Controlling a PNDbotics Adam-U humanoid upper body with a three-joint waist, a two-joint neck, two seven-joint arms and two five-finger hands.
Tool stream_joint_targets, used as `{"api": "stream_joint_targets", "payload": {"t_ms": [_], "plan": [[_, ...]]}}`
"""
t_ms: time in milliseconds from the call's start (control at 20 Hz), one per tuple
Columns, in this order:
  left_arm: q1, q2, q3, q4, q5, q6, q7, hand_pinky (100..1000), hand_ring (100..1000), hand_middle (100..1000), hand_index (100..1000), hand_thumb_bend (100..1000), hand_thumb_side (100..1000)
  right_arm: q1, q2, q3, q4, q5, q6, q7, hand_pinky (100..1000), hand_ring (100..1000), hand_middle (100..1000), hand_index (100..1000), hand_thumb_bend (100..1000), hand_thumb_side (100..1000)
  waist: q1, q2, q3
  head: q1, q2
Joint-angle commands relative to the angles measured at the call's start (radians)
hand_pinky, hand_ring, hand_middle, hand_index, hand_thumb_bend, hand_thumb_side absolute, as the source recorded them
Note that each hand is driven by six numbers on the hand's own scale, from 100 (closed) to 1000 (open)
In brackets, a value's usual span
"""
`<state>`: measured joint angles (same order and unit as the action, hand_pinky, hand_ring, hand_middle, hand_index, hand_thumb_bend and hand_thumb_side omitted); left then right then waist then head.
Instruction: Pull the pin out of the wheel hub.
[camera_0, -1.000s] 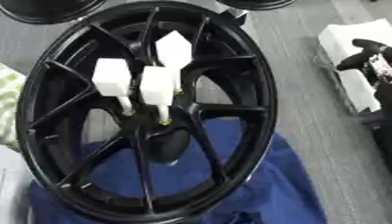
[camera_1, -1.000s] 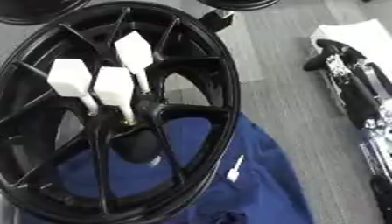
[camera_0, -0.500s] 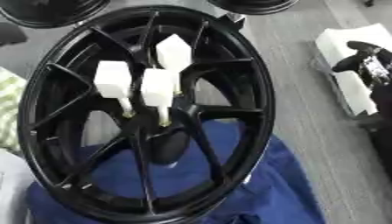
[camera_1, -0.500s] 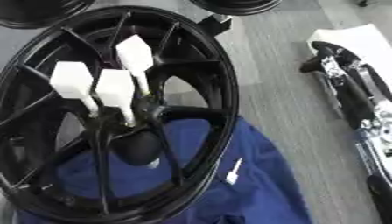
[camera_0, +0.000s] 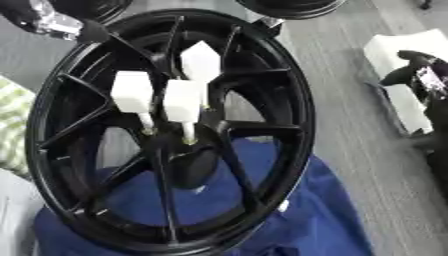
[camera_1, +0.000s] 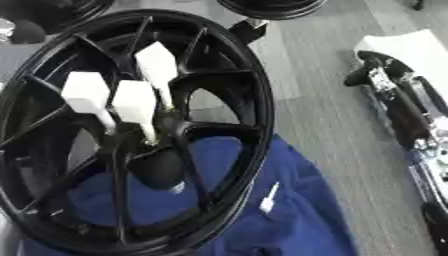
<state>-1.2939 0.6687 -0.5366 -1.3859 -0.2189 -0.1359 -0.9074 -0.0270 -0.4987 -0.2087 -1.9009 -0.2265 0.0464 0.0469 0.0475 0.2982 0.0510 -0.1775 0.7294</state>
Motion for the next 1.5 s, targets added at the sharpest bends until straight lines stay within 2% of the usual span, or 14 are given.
{"api": "stream_joint_targets", "payload": {"t_ms": [50, 400, 550, 650, 850, 1100, 1500], "plan": [[-0.023, 0.007, -0.002, 0.02, 0.022, -0.019, 0.0, 811, 799, 750, 864, 458, 717, -0.008, -0.031, -0.005, -0.007, 0.005, 0.001, 0.003, 1000, 694, 585, 850, 100, 686, 0.0, -0.027, 0.0, 0.001, 0.001], [-0.005, 0.021, -0.011, 0.031, 0.099, -0.046, 0.0, 812, 790, 733, 849, 485, 716, -0.011, -0.03, -0.005, -0.004, 0.007, 0.004, 0.004, 1000, 694, 585, 850, 100, 688, 0.004, -0.022, 0.0, -0.006, -0.004], [0.007, 0.037, -0.007, 0.009, 0.116, -0.038, 0.0, 809, 788, 733, 851, 489, 697, -0.011, -0.029, -0.005, -0.004, 0.008, 0.004, 0.004, 1000, 694, 585, 850, 100, 689, 0.004, -0.02, 0.0, -0.009, -0.005], [0.036, 0.079, 0.0, -0.047, 0.123, -0.034, 0.0, 807, 788, 734, 855, 494, 674, -0.01, -0.028, -0.007, -0.004, 0.011, 0.003, 0.002, 1000, 694, 585, 850, 100, 689, 0.004, -0.015, 0.001, -0.014, -0.007], [0.086, 0.148, 0.031, -0.18, 0.115, 0.044, 0.001, 816, 797, 751, 867, 504, 644, -0.011, -0.026, -0.008, -0.006, 0.015, 0.002, 0.001, 1000, 694, 585, 850, 100, 690, 0.003, -0.009, 0.0, -0.018, -0.008], [0.121, 0.191, 0.02, -0.311, 0.118, 0.145, 0.01, 817, 802, 759, 869, 515, 643, -0.014, -0.025, -0.007, -0.007, 0.018, 0.002, 0.002, 1000, 694, 585, 850, 100, 691, 0.003, -0.003, -0.003, -0.014, -0.009], [0.135, 0.196, 0.001, -0.355, 0.069, 0.252, 0.026, 820, 811, 774, 879, 535, 631, -0.015, -0.018, -0.006, -0.003, 0.023, 0.004, 0.004, 1000, 694, 585, 851, 100, 696, 0.004, 0.002, -0.005, -0.005, -0.01]]}}
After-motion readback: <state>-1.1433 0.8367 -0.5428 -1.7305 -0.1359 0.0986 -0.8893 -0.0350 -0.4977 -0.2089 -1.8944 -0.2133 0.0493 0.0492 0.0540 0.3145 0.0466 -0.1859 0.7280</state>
